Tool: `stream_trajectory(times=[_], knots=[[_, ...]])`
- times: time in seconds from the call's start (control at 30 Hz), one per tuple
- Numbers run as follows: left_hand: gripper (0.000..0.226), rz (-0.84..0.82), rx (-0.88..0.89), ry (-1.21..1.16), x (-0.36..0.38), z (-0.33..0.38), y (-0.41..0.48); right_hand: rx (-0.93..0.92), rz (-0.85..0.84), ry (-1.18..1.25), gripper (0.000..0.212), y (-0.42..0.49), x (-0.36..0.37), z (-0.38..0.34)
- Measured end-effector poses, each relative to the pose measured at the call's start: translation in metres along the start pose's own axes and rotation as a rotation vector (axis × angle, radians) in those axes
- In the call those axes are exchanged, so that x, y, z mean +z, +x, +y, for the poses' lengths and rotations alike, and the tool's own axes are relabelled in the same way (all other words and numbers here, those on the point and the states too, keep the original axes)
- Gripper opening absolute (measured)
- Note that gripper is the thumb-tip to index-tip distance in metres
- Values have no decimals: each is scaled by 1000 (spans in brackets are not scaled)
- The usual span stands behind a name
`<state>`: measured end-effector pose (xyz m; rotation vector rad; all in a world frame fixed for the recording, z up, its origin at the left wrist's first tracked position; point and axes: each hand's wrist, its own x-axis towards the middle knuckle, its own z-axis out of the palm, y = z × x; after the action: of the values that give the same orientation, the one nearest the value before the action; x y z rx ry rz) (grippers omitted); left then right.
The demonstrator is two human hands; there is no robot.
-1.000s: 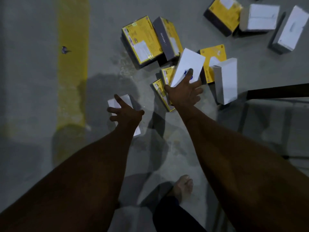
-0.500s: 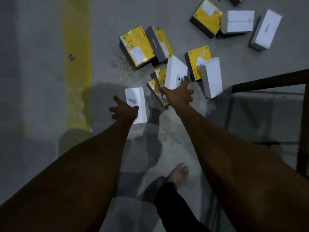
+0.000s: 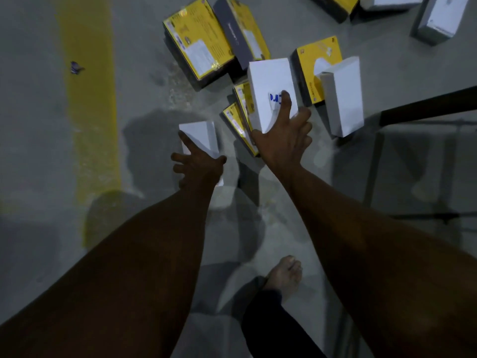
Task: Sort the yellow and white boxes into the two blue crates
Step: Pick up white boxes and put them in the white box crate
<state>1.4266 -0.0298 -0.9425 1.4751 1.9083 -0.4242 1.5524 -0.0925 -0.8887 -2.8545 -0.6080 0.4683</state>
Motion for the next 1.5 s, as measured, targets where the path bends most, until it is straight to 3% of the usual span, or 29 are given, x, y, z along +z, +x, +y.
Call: stream_trajectory(times=[0.1, 0.3, 0.5, 0.63, 0.7, 0.8, 0.93, 1.03, 1.13, 1.2, 1.33, 1.4, 1.5], knots=[[137, 66, -48, 11, 9, 10, 5, -29, 6, -47, 96, 4, 7, 9], [124, -117, -7, -153, -18, 16, 2, 65, -83, 130, 93, 1, -13, -2], [102, -343, 75, -572, -140, 30, -60, 507, -352, 880, 88, -43, -107, -62], [58, -628, 19, -920, -268, 35, -134, 639, -550, 1269, 50, -95, -213, -109], [49, -721, -25, -1071, -333, 32, -171, 660, -664, 1424, 45, -118, -271, -131], [40, -708, -40, -1280, -428, 25, -226, 592, -780, 1557, 57, -150, -360, -172], [50, -681, 26, -1467, -543, 10, -308, 408, -943, 1514, 84, -189, -472, -235], [73, -686, 166, -1564, -617, -12, -363, 214, -1054, 1442, 87, -220, -538, -278], [93, -675, 313, -1658, -673, -46, -395, 8, -1190, 1401, 104, -252, -581, -317], [92, -654, 380, -1717, -705, -70, -410, -65, -1243, 1381, 103, -278, -600, -343], [59, -515, 422, -1717, -763, -111, -434, -173, -1215, 1229, 88, -338, -623, -397], [72, -309, 418, -1575, -789, -131, -436, -292, -1164, 1147, 67, -367, -627, -425], [99, -39, 314, -1383, -830, -162, -437, -365, -1103, 1031, 61, -405, -626, -470]])
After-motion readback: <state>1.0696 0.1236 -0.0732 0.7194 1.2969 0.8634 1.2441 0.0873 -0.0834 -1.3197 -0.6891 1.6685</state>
